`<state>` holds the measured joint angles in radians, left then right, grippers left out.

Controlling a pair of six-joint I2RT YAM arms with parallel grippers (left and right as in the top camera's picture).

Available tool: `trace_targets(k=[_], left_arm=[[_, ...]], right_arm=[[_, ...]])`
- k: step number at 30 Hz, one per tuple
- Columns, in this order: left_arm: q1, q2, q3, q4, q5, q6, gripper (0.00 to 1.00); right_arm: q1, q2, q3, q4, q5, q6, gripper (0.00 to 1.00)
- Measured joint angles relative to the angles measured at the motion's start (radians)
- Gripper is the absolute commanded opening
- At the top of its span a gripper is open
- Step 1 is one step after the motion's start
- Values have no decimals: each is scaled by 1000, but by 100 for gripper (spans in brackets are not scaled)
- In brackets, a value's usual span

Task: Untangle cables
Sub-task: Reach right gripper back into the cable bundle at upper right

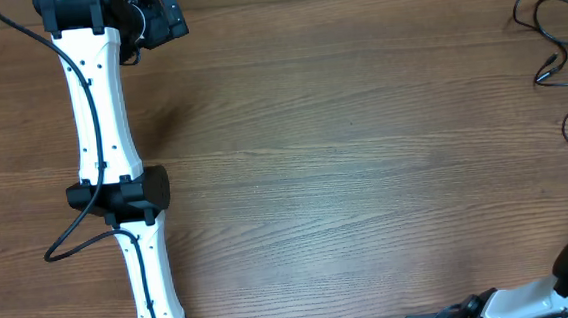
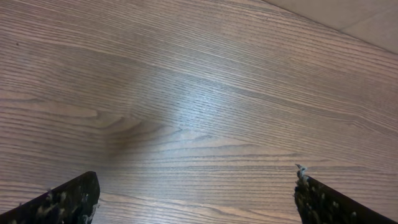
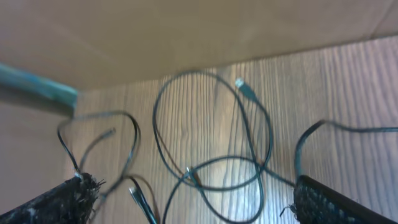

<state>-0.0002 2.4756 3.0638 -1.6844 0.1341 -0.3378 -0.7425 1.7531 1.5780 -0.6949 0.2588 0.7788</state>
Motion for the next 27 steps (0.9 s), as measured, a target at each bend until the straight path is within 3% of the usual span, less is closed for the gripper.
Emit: trace_targets(k=[11, 16, 27], left_arm=[[0, 0, 0, 0, 0, 0, 100], [0, 0, 0, 0, 0, 0, 100], [0, 0, 0, 0, 0, 0, 100]], right_arm=[[202, 111, -2, 200, -157, -93, 100], [308, 201, -2, 217, -173, -125, 100], [317, 344, -2, 185, -137, -137, 100]])
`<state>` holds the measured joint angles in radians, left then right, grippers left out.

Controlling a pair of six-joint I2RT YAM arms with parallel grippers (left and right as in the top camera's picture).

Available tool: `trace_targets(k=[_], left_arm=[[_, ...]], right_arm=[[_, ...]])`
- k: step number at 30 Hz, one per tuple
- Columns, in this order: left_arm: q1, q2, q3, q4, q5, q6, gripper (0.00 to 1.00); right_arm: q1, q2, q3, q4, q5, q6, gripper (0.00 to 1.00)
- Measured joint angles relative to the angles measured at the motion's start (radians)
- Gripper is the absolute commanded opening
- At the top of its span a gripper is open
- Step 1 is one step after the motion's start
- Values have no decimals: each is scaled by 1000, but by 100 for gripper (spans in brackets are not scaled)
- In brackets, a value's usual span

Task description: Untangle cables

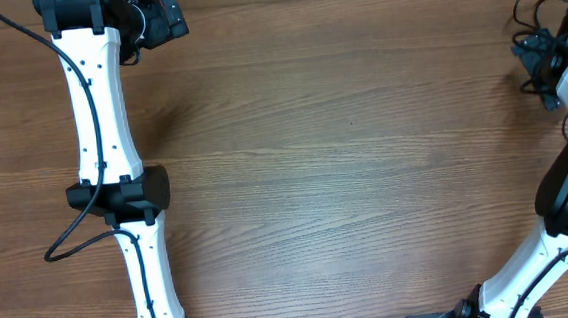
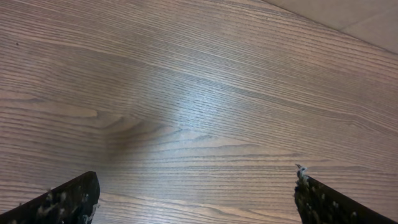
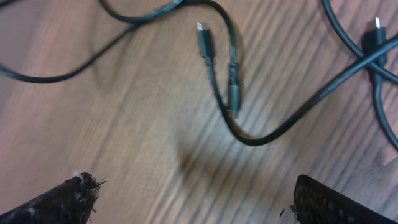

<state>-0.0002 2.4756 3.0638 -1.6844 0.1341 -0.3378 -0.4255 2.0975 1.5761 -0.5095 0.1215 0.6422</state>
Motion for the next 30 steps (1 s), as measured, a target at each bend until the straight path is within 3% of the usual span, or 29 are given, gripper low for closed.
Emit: trace_targets(k=[22, 23, 24, 25, 26, 30], left_arm=[[0, 0, 0, 0, 0, 0, 100], [0, 0, 0, 0, 0, 0, 100], [0, 0, 0, 0, 0, 0, 100], [0, 0, 0, 0, 0, 0, 100], [0, 0, 0, 0, 0, 0, 100], [0, 0, 0, 0, 0, 0, 100]], right_arm=[[-32, 68, 0, 56, 114, -18, 99], [-32, 77, 0, 61, 114, -18, 95], [-32, 89, 0, 64, 114, -18, 77], [-32, 98, 0, 65, 114, -19, 22], [-32, 108, 0, 65, 115, -21, 4], [-32, 126, 0, 57, 114, -25, 4]])
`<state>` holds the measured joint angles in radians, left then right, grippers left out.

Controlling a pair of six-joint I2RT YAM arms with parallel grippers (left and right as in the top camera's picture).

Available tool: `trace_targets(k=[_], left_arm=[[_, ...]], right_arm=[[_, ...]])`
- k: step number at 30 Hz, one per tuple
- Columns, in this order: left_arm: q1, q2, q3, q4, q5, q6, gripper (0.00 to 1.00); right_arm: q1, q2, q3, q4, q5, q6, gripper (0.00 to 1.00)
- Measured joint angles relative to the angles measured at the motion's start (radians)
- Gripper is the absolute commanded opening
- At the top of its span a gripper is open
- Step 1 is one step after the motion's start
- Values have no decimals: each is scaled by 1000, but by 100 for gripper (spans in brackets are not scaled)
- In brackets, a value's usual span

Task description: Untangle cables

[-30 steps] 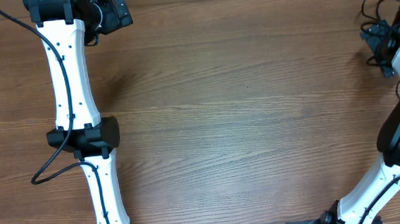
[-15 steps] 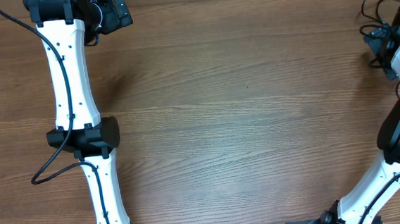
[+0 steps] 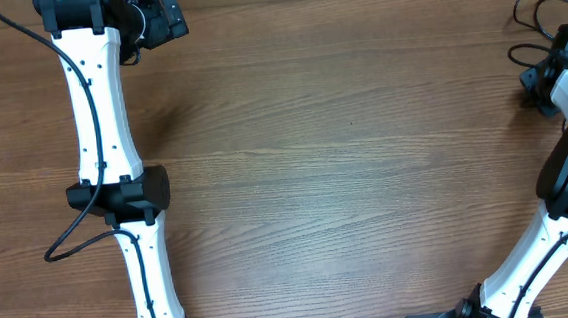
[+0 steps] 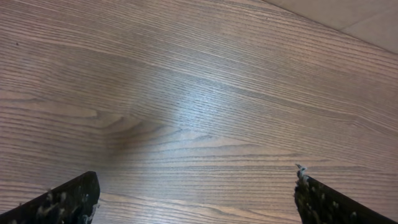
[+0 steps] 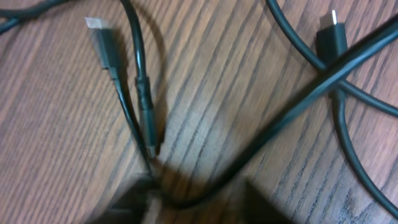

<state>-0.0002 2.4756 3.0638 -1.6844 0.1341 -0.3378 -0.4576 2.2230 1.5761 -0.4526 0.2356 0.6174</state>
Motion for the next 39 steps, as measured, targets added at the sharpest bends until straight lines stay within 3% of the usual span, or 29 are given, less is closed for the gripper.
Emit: trace_targets(k=[10, 11, 12, 14, 15, 18, 24, 28, 32, 36, 37, 38, 39], left_arm=[[0, 0, 0, 0, 0, 0, 100], [0, 0, 0, 0, 0, 0, 100], [0, 0, 0, 0, 0, 0, 100], [0, 0, 0, 0, 0, 0, 100], [0, 0, 0, 0, 0, 0, 100], [0, 0, 0, 0, 0, 0, 100], [0, 0, 0, 0, 0, 0, 100], [0, 0, 0, 0, 0, 0, 100], [0, 0, 0, 0, 0, 0, 100], [0, 0, 0, 0, 0, 0, 100], [0, 0, 0, 0, 0, 0, 100], [0, 0, 0, 0, 0, 0, 100], [0, 0, 0, 0, 0, 0, 100]], right_arm=[[0, -84, -8, -13, 1, -17, 4], [0, -114, -8, -13, 0, -24, 6], [0, -140, -8, -12, 1, -31, 23], [0, -209, -8, 0, 0, -54, 26], [0, -241, -8, 25, -5, -100, 22], [-1, -286, -2, 74, -77, -327, 4], [1, -278, 0, -138, -213, -1067, 4], [-26, -268, 0, -193, -229, -1406, 4], [-90, -267, 0, -180, -232, -1603, 5], [-180, -261, 0, -141, -256, -1701, 17], [-198, -259, 0, -141, -272, -1716, 27], [-218, -254, 0, -142, -292, -1720, 47], [-231, -248, 0, -141, -309, -1726, 56]])
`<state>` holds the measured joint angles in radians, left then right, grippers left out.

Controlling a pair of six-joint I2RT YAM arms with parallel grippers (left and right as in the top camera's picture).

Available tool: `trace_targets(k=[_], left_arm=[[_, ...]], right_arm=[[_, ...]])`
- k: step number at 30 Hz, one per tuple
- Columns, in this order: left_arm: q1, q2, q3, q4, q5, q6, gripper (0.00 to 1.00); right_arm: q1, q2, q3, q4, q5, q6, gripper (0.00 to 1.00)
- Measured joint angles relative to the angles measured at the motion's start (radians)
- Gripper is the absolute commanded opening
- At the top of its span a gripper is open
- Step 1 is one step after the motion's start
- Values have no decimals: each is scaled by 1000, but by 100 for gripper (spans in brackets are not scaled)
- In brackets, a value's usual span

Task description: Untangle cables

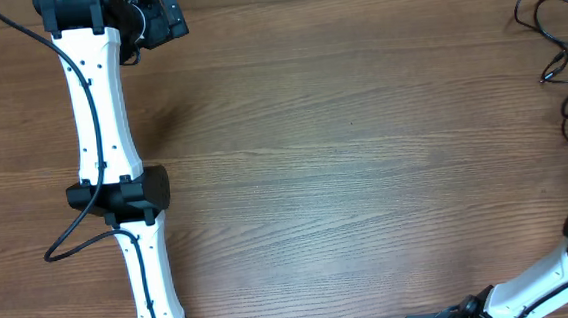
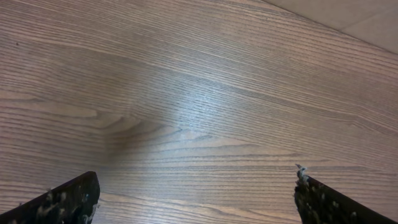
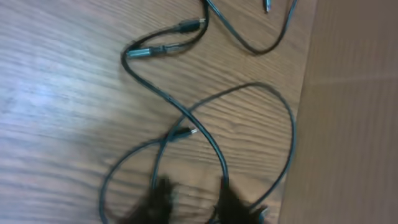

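Thin black cables [image 1: 543, 19] lie tangled at the table's far right corner. In the right wrist view they show as crossing loops [image 3: 163, 94] with small plugs [image 3: 181, 133]. My right gripper [image 3: 196, 202] hangs above them near the table's edge. Its blurred fingers [image 3: 163, 198] stand close together with bare wood between. Cable strands run under both; whether one is pinched does not show. My left gripper [image 2: 196, 193] is open over bare wood at the far left, with nothing between its fingers.
The wooden table's right edge [image 3: 305, 112] runs just beside the cable loops, with a plain brown surface [image 3: 351, 124] beyond it. The left arm [image 1: 100, 112] stretches along the table's left side. The right arm's base link shows at the bottom right.
My right gripper was low over a plug and a crossing cable with narrowing jaws. It is now higher and farther right by the table edge, jaws narrower. The left arm is unchanged.
First my right gripper was wide open, looking across at the cable loops from a distance. Then it was over a plug and crossing strands, still wide. Then it sat close down on them, jaws narrowing. Now it is higher, at the edge. The left gripper stayed open throughout.
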<state>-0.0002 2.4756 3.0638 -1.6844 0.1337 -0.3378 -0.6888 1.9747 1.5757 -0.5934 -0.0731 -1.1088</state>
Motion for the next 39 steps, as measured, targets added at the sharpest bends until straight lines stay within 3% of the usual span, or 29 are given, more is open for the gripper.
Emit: trace_targets(k=[2, 9, 23, 25, 26, 27, 30, 31, 39], left_arm=[[0, 0, 0, 0, 0, 0, 100], [0, 0, 0, 0, 0, 0, 100], [0, 0, 0, 0, 0, 0, 100], [0, 0, 0, 0, 0, 0, 100], [0, 0, 0, 0, 0, 0, 100], [0, 0, 0, 0, 0, 0, 100], [0, 0, 0, 0, 0, 0, 100], [0, 0, 0, 0, 0, 0, 100], [0, 0, 0, 0, 0, 0, 100]], right_arm=[[-19, 13, 0, 0, -32, -1, 62], [-22, 35, 0, 59, -151, 89, 59], [-22, 207, 0, 147, -190, 113, 59], [-22, 212, 0, 155, -190, 114, 54], [-22, 212, 0, 158, -190, 112, 40], [-22, 212, 0, 164, -191, 114, 40], [-22, 214, 0, 170, -192, 113, 52], [-22, 217, 0, 175, -192, 116, 64], [-19, 227, 0, 218, -169, 46, 68]])
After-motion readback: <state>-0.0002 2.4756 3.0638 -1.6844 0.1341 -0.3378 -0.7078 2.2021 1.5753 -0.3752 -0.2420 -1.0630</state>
